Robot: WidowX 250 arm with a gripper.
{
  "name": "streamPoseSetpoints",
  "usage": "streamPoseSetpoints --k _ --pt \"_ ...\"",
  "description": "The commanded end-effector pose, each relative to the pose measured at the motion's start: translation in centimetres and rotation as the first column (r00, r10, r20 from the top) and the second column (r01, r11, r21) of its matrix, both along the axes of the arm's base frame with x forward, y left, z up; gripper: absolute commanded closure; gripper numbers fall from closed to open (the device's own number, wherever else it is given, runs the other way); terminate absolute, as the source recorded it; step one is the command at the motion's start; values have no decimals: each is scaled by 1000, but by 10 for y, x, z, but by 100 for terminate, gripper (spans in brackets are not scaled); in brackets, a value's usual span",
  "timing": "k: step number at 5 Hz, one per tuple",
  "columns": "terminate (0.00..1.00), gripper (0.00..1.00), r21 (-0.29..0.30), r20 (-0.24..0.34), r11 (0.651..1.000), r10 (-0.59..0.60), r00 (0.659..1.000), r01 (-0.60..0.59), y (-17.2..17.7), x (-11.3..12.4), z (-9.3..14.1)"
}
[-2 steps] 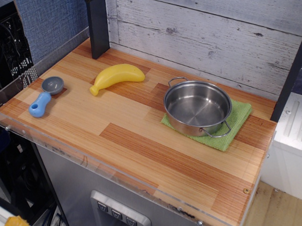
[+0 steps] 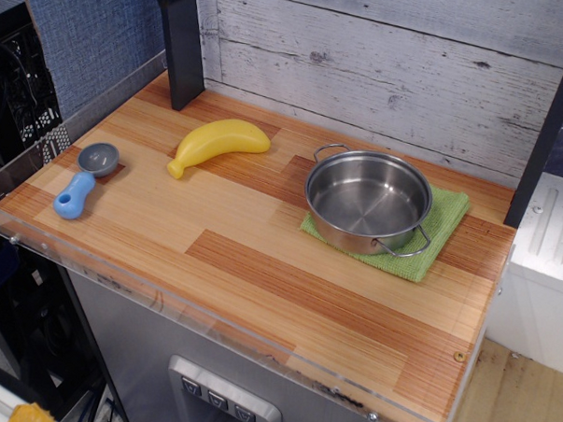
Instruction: Move the pan to the bottom edge
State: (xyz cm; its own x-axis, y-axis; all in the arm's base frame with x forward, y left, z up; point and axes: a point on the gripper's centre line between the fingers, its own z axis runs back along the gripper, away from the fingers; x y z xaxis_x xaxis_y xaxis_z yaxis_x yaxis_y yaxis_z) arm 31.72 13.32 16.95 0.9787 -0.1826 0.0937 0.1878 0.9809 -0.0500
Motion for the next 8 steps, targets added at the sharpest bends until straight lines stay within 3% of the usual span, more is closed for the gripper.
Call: streamPoseSetpoints --k 1,3,4,7,8 --pt "0 0 -8 89 997 -73 993 74 -50 5 5" --pt "0 0 5 142 994 -106 984 107 -112 -7 -9" --pt "0 0 33 129 996 -87 988 84 -136 -6 -30" --pt "0 0 53 159 996 -81 984 74 -212 46 -66" --pt "0 0 19 154 997 -79 985 77 -227 59 -76"
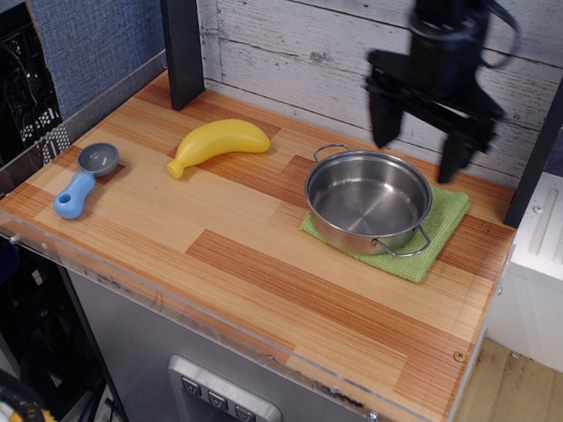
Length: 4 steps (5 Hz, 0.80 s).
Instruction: Move the pan to the bottom edge
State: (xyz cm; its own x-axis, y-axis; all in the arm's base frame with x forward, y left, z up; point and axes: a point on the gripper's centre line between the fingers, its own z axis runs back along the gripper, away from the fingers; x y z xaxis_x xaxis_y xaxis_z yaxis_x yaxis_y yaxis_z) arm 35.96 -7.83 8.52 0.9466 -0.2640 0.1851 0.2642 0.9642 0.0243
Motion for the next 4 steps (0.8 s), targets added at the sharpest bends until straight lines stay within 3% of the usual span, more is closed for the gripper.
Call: streamPoseSetpoints --k 1,4 --pt "0 0 -47 39 998 -30 999 31 -23 19 -2" --pt "0 0 18 -13 999 -33 999 33 0 -1 -28"
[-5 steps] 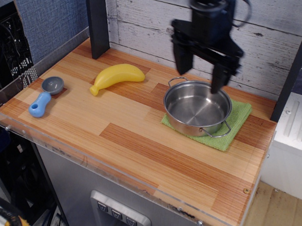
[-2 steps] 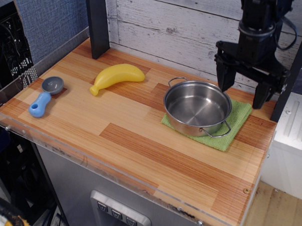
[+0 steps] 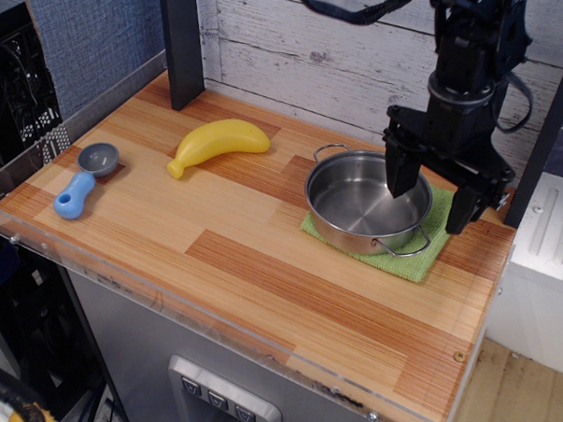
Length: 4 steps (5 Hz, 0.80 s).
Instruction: Move the pan to the bottom edge
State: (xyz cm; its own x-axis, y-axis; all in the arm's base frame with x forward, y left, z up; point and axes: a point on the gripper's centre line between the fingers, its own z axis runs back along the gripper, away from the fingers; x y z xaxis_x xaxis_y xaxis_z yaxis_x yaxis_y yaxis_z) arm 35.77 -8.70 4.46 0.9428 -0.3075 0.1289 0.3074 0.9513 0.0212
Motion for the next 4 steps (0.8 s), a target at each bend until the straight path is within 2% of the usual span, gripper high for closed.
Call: streamPoseSetpoints --k 1,2,4 --pt "0 0 11 34 1000 11 999 -11 12 -3 7" --pt "0 100 20 29 1000 10 1000 -11 14 -7 2" --pt "0 100 12 35 1000 5 999 -6 16 -6 6"
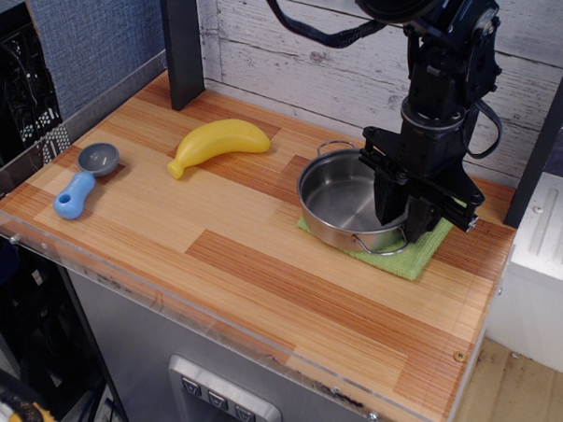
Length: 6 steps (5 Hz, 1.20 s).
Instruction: Move the pan to the bottom edge
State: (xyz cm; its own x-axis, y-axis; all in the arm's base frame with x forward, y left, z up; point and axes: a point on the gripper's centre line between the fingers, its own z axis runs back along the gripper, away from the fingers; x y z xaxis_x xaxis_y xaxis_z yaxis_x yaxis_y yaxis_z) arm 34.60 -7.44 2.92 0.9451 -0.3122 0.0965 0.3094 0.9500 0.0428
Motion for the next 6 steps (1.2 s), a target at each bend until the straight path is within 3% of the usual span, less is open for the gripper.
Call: streamPoseSetpoints --k 1,2,4,5,6 --pt "0 100 -22 63 1000 2 998 0 4 5 25" --pt "0 100 -34 71 999 3 997 0 6 6 34" --pt "0 100 -121 140 992 34 990 -17 26 -4 114" --pt "0 100 -142 134 990 36 990 -17 52 -25 132" --pt "0 100 -118 103 993 34 994 -22 83 -50 122"
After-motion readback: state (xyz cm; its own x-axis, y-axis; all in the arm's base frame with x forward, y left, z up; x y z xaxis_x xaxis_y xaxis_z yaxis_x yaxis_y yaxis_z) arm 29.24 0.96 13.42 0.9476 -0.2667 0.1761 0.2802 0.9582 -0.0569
